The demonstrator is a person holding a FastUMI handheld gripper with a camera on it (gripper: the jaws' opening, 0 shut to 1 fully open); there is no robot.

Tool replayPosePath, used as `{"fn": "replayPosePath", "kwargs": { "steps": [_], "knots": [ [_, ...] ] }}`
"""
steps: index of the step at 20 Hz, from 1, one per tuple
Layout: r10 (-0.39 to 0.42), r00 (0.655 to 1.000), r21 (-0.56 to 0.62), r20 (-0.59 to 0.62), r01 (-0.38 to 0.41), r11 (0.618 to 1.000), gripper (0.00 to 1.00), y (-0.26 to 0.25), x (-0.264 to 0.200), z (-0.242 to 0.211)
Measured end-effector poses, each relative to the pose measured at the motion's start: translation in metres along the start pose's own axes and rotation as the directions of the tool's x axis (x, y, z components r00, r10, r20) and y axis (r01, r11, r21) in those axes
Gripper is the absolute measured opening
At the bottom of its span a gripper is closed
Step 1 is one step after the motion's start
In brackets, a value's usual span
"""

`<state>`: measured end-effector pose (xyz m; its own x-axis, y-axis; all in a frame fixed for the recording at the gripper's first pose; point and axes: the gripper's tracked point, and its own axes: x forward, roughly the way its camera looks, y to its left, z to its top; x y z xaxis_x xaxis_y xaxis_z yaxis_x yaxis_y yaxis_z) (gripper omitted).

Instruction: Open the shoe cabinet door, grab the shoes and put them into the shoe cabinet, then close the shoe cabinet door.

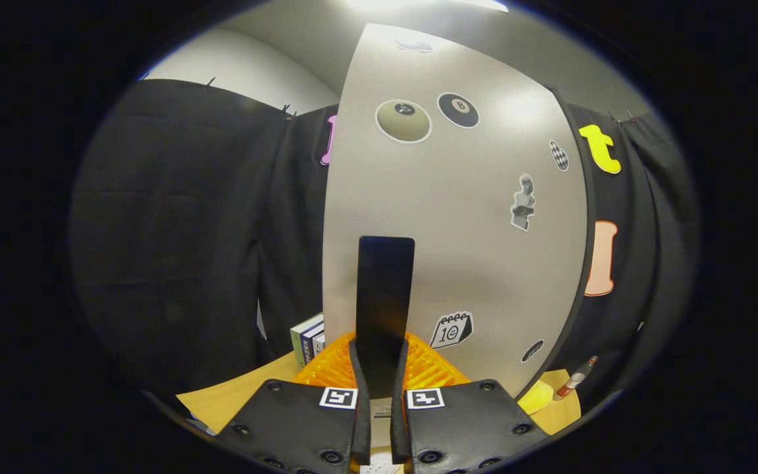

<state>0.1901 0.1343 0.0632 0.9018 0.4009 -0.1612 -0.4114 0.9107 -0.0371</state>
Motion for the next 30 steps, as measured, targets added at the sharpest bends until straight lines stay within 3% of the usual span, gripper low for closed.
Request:
{"fn": "replayPosePath", "kwargs": {
  "steps": [14, 19, 25, 30],
  "knots": [
    [-0.101, 0.994, -0.007, -0.032, 0.101, 0.995, 0.13, -0.055, -0.065, -0.009],
    [-0.179, 0.983, 0.006, -0.044, 0.179, 0.984, 0.12, -0.08, -0.082, -0.013],
    [-0.31, 0.949, -0.028, -0.053, 0.309, 0.951, 0.11, -0.117, -0.101, -0.021],
    [-0.451, 0.891, -0.032, -0.046, 0.45, 0.892, 0.08, -0.159, -0.122, -0.029]
  ]
}}
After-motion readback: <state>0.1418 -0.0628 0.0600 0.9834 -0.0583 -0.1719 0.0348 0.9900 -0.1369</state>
